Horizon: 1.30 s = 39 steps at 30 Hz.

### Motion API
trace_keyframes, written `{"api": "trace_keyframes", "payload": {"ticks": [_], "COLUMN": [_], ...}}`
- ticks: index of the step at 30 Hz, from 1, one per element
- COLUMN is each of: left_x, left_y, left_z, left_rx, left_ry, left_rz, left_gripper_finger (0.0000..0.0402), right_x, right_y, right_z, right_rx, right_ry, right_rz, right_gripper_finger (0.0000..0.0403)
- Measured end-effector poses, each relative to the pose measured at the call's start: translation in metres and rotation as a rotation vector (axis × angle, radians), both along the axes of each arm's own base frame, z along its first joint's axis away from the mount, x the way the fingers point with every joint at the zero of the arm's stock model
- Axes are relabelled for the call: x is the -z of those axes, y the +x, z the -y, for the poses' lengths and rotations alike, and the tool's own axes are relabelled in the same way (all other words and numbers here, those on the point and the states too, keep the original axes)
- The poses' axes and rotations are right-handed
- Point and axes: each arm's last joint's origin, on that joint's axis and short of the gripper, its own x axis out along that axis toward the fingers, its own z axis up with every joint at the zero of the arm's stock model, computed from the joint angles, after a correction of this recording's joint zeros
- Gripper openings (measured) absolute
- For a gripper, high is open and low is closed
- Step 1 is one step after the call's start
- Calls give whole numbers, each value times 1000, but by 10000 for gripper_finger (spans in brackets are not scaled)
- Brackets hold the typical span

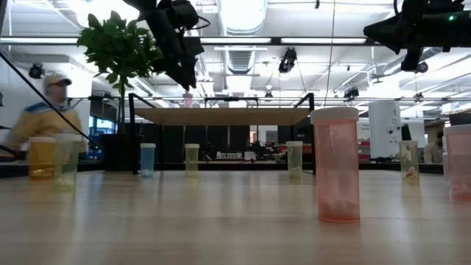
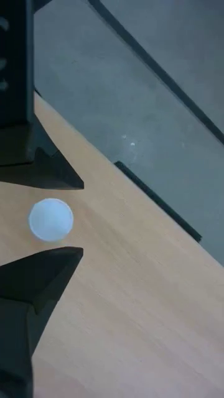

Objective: Pick and place medicine bottles onto shelf by color
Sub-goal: Put the yellow pill bottle on the shelf

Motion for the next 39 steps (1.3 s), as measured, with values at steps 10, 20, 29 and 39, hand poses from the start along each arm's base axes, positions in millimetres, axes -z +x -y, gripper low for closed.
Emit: {"api": "trace_keyframes", "payload": {"ticks": [10, 20, 29, 39], "left_x": [-45, -35, 46, 77], "left_y": [-4, 1, -25, -67], "left_z": [60, 194, 256, 248], "left_rx": [218, 776, 1009, 1073], "left_ry": [57, 116, 61, 191], "left_rz": [211, 599, 688, 692], "left_gripper_finger": [144, 144, 144, 144], "right_x": [-1, -9, -12, -33], "right_y": [0, -4, -2, 24], "right_z": [0, 0, -5, -8], "right_rx": [19, 95, -33, -213], "right_ry": [-44, -218, -341, -317], "right_rz": [-23, -50, -36, -55], "right_gripper_finger": [22, 22, 22, 22]}}
